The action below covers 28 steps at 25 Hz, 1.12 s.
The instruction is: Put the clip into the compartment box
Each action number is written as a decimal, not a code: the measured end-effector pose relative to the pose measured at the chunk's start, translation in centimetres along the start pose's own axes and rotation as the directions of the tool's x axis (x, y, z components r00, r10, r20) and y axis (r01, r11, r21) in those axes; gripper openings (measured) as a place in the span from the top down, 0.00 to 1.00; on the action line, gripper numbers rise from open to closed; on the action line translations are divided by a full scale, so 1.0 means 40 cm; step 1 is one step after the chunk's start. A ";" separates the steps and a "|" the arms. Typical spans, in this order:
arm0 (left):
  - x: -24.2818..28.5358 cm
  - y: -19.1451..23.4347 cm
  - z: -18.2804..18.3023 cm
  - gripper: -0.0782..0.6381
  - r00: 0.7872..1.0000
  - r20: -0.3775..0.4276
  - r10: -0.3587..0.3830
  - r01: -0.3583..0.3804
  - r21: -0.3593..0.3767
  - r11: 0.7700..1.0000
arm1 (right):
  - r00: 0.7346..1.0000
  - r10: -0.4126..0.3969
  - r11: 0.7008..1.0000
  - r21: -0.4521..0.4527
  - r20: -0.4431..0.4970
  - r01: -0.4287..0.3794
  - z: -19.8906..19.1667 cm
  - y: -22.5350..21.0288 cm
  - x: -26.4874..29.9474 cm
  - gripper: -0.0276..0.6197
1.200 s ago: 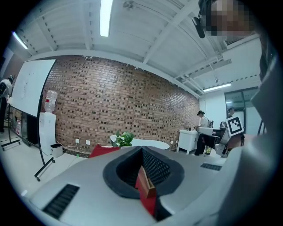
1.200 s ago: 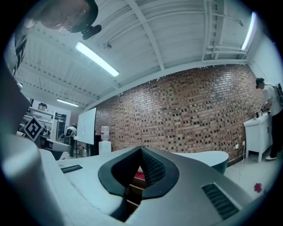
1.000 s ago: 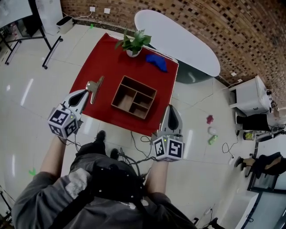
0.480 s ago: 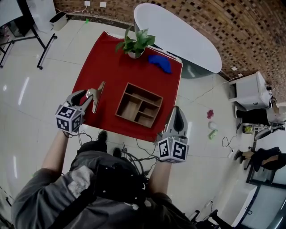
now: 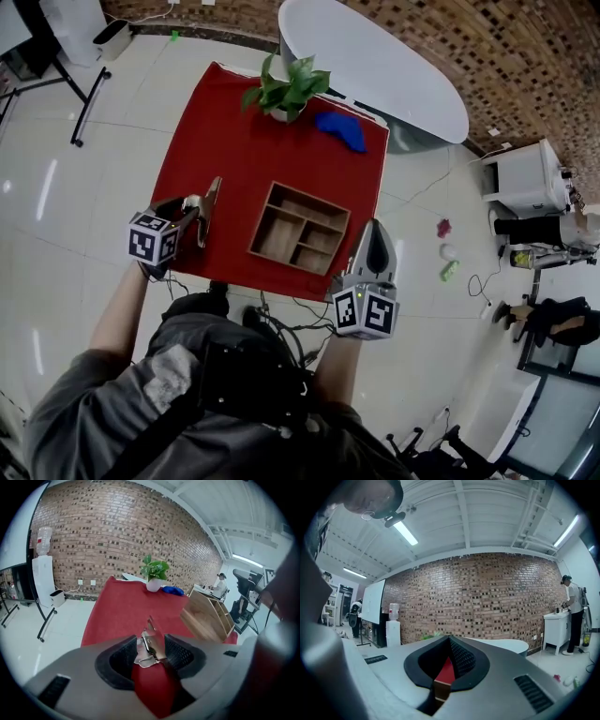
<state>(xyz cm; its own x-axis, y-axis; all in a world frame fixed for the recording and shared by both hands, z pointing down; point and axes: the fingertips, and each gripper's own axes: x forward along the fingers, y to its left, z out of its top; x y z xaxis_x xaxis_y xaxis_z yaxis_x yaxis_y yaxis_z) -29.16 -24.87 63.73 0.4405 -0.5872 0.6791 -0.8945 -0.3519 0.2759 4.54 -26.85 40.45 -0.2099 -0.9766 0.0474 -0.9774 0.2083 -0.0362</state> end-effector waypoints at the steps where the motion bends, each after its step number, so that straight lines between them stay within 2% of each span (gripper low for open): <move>1: 0.011 0.006 -0.001 0.58 1.000 -0.017 -0.010 0.010 -0.008 1.000 | 1.000 -0.006 1.000 0.000 -0.003 0.006 -0.003 0.000 0.006 0.94; 6: 0.039 0.011 0.002 0.58 0.992 -0.100 -0.079 0.077 -0.025 0.997 | 0.999 -0.035 0.999 -0.001 -0.006 0.035 -0.002 0.007 0.018 0.94; 7: 0.042 0.007 0.004 0.59 0.988 -0.120 -0.092 0.091 -0.015 0.996 | 0.999 -0.041 0.999 -0.001 -0.006 0.041 -0.002 0.007 0.018 0.94; 9: 0.046 -0.004 0.006 0.68 0.981 -0.160 -0.114 0.118 0.014 0.993 | 0.999 -0.053 0.999 -0.001 -0.008 0.053 -0.004 0.008 0.018 0.94; 11: 0.050 -0.008 0.007 0.69 0.975 -0.176 -0.134 0.140 0.021 0.990 | 0.998 -0.066 0.998 -0.001 -0.012 0.066 -0.008 0.007 0.015 0.94; 18: 0.052 -0.017 0.023 0.78 0.960 -0.145 -0.241 0.234 -0.062 0.970 | 0.996 -0.090 0.996 -0.014 -0.017 0.090 -0.005 0.013 0.007 0.94; 26: 0.045 -0.079 0.043 0.84 0.946 -0.089 -0.311 0.301 -0.105 0.948 | 0.997 -0.077 0.997 -0.011 -0.012 0.076 -0.009 -0.003 0.000 0.94; 28: 0.041 -0.096 0.046 0.85 0.946 -0.078 -0.314 0.307 -0.094 0.947 | 0.997 -0.078 0.997 -0.009 -0.007 0.078 -0.007 -0.019 -0.006 0.94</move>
<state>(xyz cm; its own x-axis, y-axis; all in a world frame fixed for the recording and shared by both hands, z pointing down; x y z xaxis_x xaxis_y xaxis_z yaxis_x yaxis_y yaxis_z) -24.86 -25.81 62.52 0.6918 -0.3884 0.6087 -0.7193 -0.4446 0.5338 5.35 -26.76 40.73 -0.1332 -0.9894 0.0571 -0.9910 0.1321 -0.0232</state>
